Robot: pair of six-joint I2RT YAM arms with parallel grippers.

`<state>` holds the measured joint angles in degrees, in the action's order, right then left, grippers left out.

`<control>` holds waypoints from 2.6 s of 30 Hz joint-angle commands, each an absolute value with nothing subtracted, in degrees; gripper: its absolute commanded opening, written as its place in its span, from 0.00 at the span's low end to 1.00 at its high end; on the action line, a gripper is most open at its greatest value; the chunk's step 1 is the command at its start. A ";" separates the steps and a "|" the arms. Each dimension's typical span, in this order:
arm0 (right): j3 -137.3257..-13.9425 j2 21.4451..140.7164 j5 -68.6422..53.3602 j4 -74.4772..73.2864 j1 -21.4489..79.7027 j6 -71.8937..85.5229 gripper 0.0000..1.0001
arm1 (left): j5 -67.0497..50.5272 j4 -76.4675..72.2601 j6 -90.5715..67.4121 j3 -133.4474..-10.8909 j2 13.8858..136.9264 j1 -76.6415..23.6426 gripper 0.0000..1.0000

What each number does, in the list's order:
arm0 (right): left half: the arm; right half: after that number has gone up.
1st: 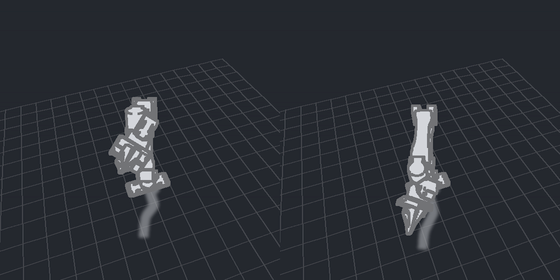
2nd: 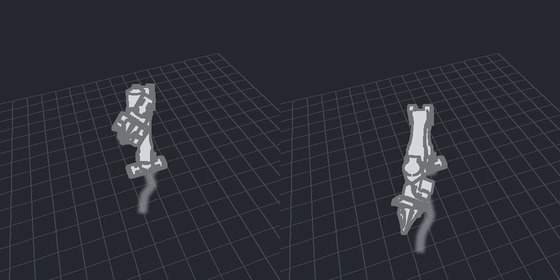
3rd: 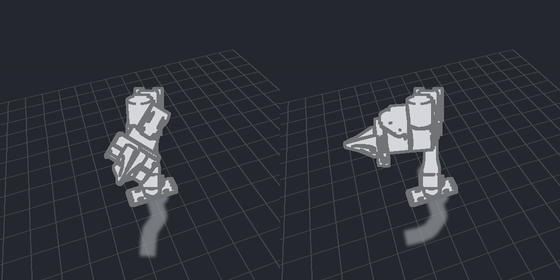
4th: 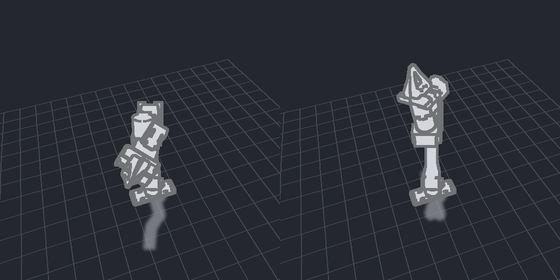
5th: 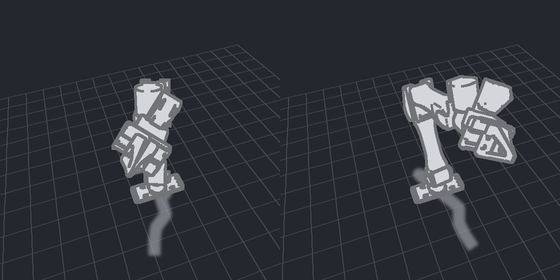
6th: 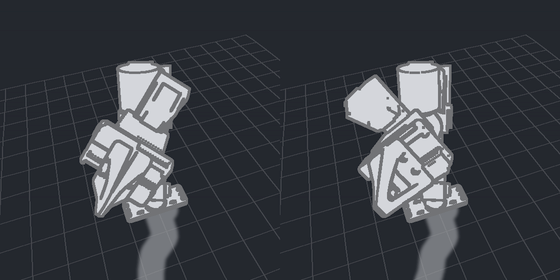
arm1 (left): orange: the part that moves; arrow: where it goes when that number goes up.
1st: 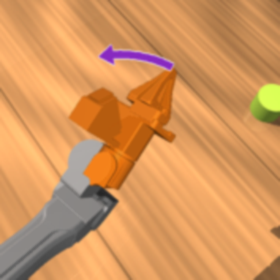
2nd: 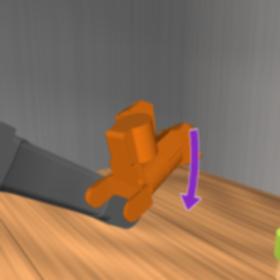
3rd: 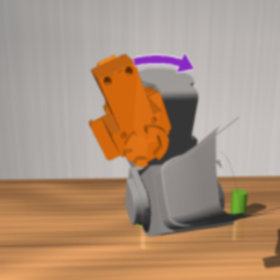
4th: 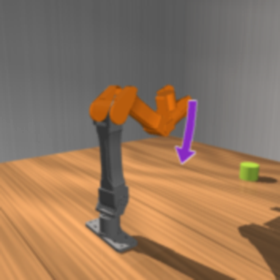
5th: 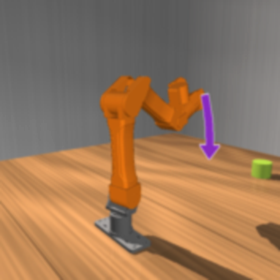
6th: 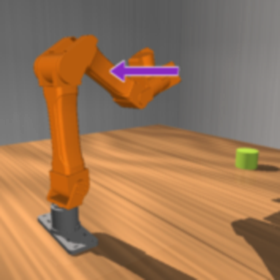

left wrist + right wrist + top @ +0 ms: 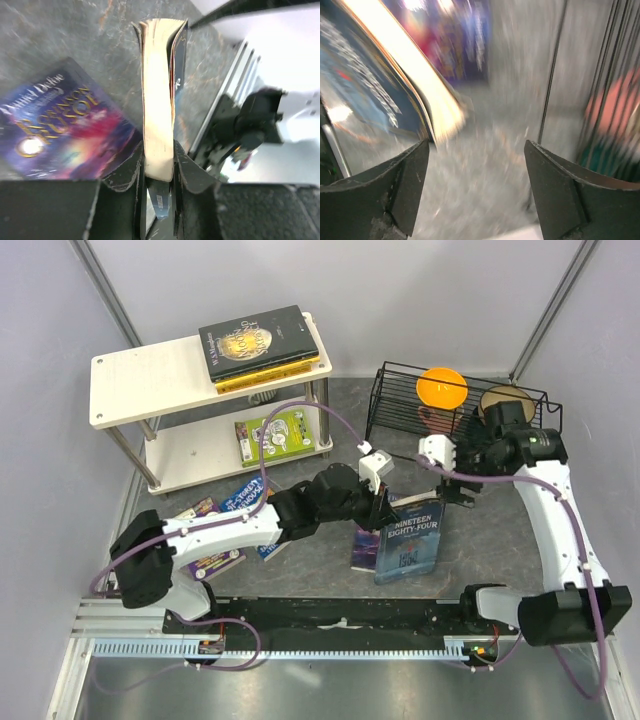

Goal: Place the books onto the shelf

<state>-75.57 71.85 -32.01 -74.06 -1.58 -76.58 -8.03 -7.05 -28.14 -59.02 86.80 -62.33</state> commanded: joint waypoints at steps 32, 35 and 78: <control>-86.13 74.71 -59.94 -76.91 27.33 -64.95 0.00 | -2.02 20.92 16.60 -60.49 50.82 -62.40 0.76; -86.40 73.83 -60.91 -75.06 27.33 -64.78 0.00 | -2.63 21.62 20.73 -56.27 44.58 -62.40 0.77; -88.51 75.15 -38.67 -50.72 26.63 -36.92 0.76 | 37.27 26.38 44.82 -52.65 47.02 -57.23 0.01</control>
